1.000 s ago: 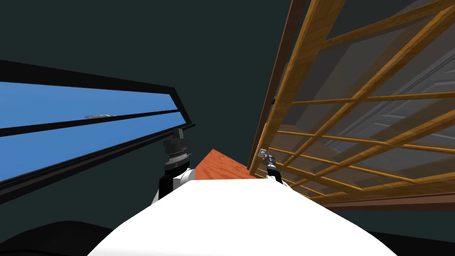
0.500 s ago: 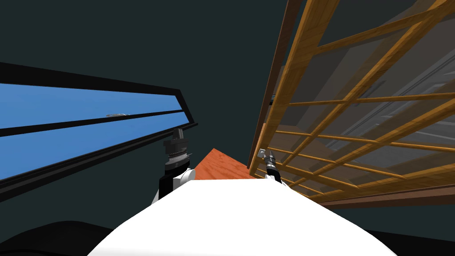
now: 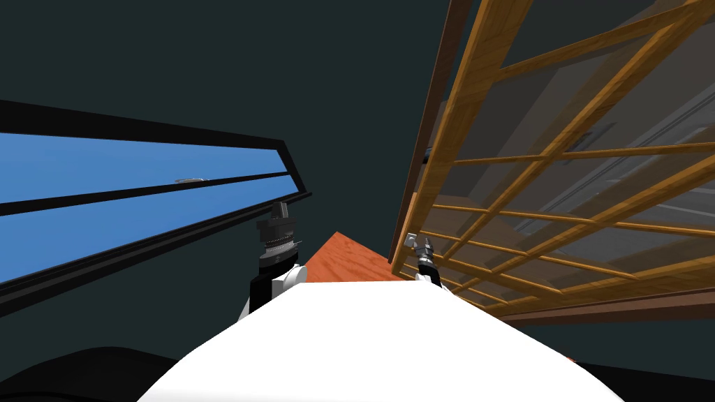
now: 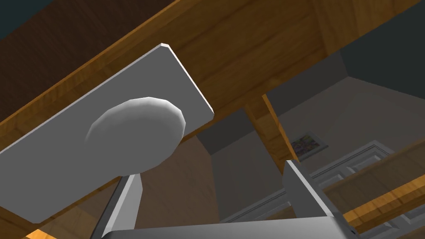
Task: Pull the door open
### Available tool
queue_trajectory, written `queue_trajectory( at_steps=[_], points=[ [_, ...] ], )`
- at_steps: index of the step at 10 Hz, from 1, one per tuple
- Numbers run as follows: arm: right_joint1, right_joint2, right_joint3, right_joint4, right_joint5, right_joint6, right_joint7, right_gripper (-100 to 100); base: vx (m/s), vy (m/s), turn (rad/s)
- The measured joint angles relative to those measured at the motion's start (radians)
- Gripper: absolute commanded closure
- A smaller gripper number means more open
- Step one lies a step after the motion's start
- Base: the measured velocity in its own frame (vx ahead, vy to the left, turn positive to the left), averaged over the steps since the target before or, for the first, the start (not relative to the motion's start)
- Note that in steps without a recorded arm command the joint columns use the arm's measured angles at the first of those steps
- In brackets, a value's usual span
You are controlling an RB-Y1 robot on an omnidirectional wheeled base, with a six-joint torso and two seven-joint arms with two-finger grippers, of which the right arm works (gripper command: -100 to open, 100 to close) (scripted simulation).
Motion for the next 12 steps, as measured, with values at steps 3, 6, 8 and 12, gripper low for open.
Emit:
queue_trajectory(
  at_steps=[3, 6, 8, 12],
  points=[
    [-0.006, 0.0, 0.002, 0.007, -0.014, 0.003, -0.046, -100, -0.034, -0.004, 0.026],
    [-0.002, 0.005, 0.005, -0.002, -0.034, 0.012, -0.106, -100, -0.03, -0.008, 0.017],
    [-0.01, 0.014, 0.005, 0.01, -0.055, 0.001, -0.151, -100, -0.055, -0.01, 0.046],
    [-0.014, 0.022, 0.007, 0.011, -0.077, 0.007, -0.22, -100, -0.03, -0.005, 0.027]
  ],
)
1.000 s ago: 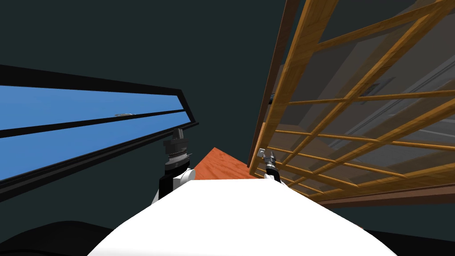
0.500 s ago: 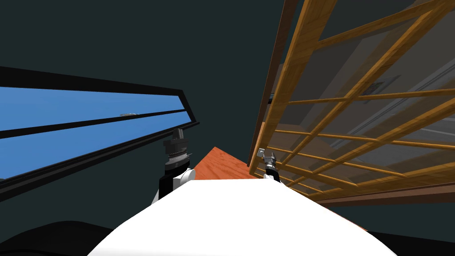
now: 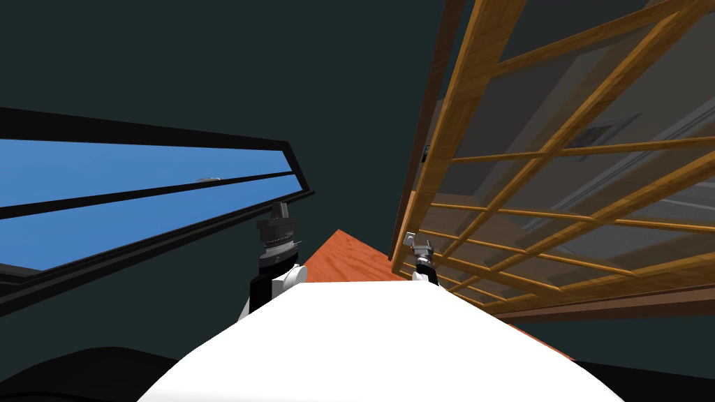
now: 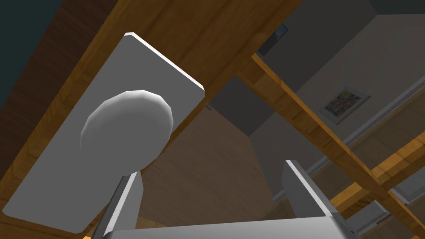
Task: Pull the door open
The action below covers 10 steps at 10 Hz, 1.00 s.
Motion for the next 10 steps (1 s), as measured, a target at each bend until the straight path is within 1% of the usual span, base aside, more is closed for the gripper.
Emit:
queue_trajectory(
  at_steps=[1, 2, 3, 4, 5, 6, 7, 8, 9, 10],
  points=[
    [0.006, -0.001, 0.003, 0.0, -0.008, -0.006, -0.029, -100, -0.039, -0.007, 0.038],
    [-0.012, -0.005, 0.004, 0.032, -0.014, -0.018, -0.052, -100, -0.017, 0.001, -0.024],
    [-0.015, 0.0, 0.003, 0.031, -0.016, -0.018, -0.056, -100, -0.016, -0.004, 0.009],
    [0.012, 0.01, 0.004, -0.018, -0.024, 0.001, -0.07, -100, -0.022, -0.014, 0.038],
    [0.012, 0.018, 0.004, -0.016, -0.029, 0.001, -0.082, -100, -0.021, -0.005, 0.025],
    [0.007, 0.016, 0.005, -0.009, -0.03, 0.001, -0.089, -100, -0.038, 0.0, 0.023],
    [0.006, 0.019, 0.005, -0.013, -0.039, 0.005, -0.107, -100, -0.029, 0.003, 0.014],
    [-0.016, 0.014, 0.008, 0.034, -0.042, -0.018, -0.132, -100, -0.011, 0.003, -0.003],
    [-0.005, 0.021, 0.009, 0.022, -0.043, -0.021, -0.136, -100, -0.026, -0.006, 0.047],
    [-0.047, 0.009, 0.012, 0.101, -0.051, -0.05, -0.168, -100, -0.027, -0.016, 0.038]
  ],
)
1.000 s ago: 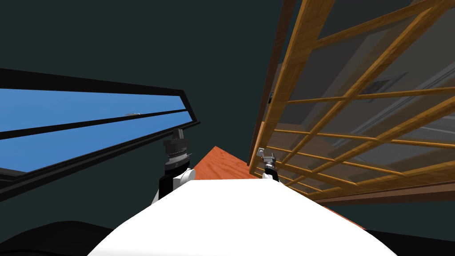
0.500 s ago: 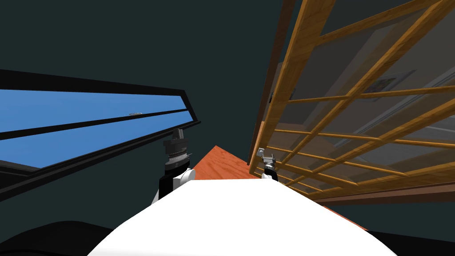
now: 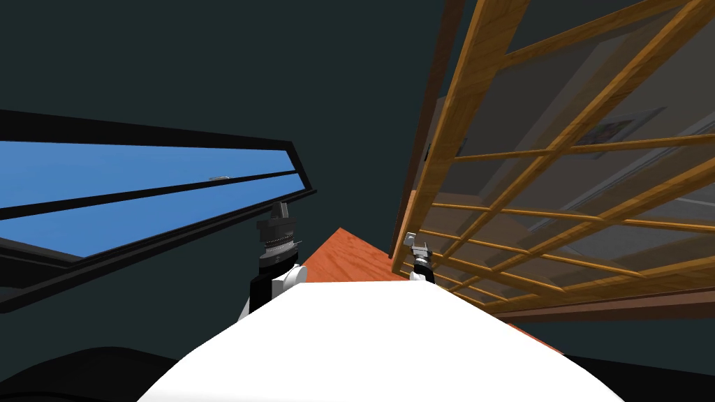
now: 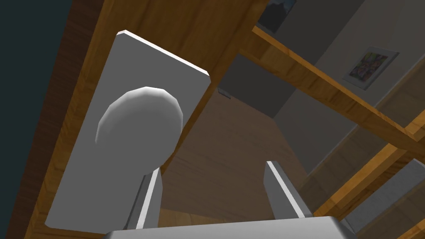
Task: Pull the door open
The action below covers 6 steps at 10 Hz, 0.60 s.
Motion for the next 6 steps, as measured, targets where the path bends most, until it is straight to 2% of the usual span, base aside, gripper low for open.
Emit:
queue_trajectory(
  at_steps=[1, 2, 3, 4, 5, 6],
  points=[
    [0.051, 0.019, -0.001, -0.09, -0.006, 0.042, -0.002, -100, -0.038, -0.007, 0.052],
    [0.013, 0.008, 0.002, -0.026, -0.014, 0.027, -0.033, -100, -0.033, 0.001, 0.027],
    [0.013, 0.01, 0.004, -0.02, -0.018, 0.016, -0.056, -100, -0.016, -0.004, -0.008],
    [0.022, 0.018, 0.003, -0.038, -0.02, 0.024, -0.056, -100, -0.004, -0.004, -0.022],
    [0.048, 0.031, 0.001, -0.096, -0.022, 0.05, -0.044, -100, -0.021, -0.001, 0.053],
    [0.035, 0.029, 0.002, -0.079, -0.029, 0.046, -0.062, -100, -0.024, 0.002, 0.044]
  ],
)
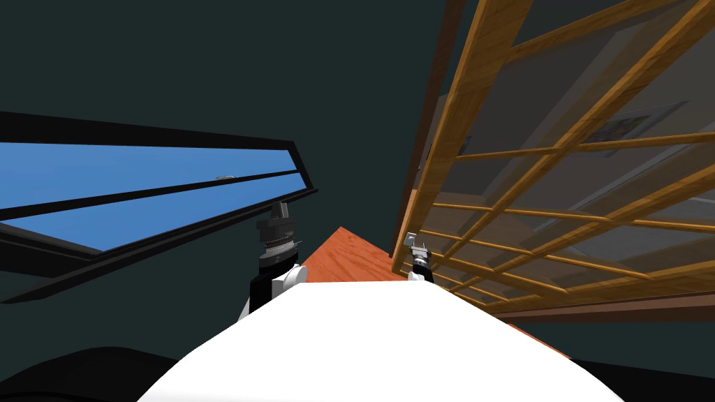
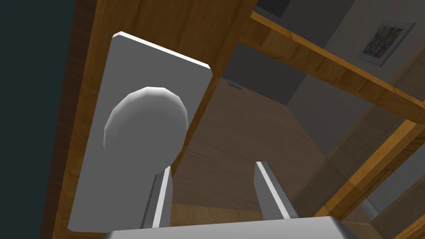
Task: Pull the door open
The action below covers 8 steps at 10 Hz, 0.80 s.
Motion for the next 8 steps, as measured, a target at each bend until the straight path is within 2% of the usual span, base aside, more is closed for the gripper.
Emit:
queue_trajectory(
  at_steps=[1, 2, 3, 5, 6, 7, 8],
  points=[
    [-0.007, -0.008, 0.005, 0.021, -0.002, -0.015, -0.03, -100, -0.011, 0.001, -0.019],
    [0.025, 0.004, 0.003, -0.044, -0.005, 0.009, -0.026, -100, -0.006, -0.002, -0.017],
    [0.013, 0.002, 0.002, -0.032, -0.006, 0.014, -0.024, -100, -0.001, -0.003, 0.016],
    [-0.003, -0.003, 0.004, -0.002, -0.013, 0.001, -0.049, -100, -0.038, -0.008, 0.035],
    [0.033, 0.018, 0.003, -0.071, -0.024, 0.024, -0.064, -100, -0.051, -0.01, 0.04],
    [-0.005, 0.01, 0.006, -0.006, -0.029, 0.002, -0.089, -100, -0.046, -0.004, 0.048],
    [-0.012, 0.011, 0.009, 0.016, -0.036, -0.014, -0.12, -100, -0.025, -0.003, 0.03]
  ],
)
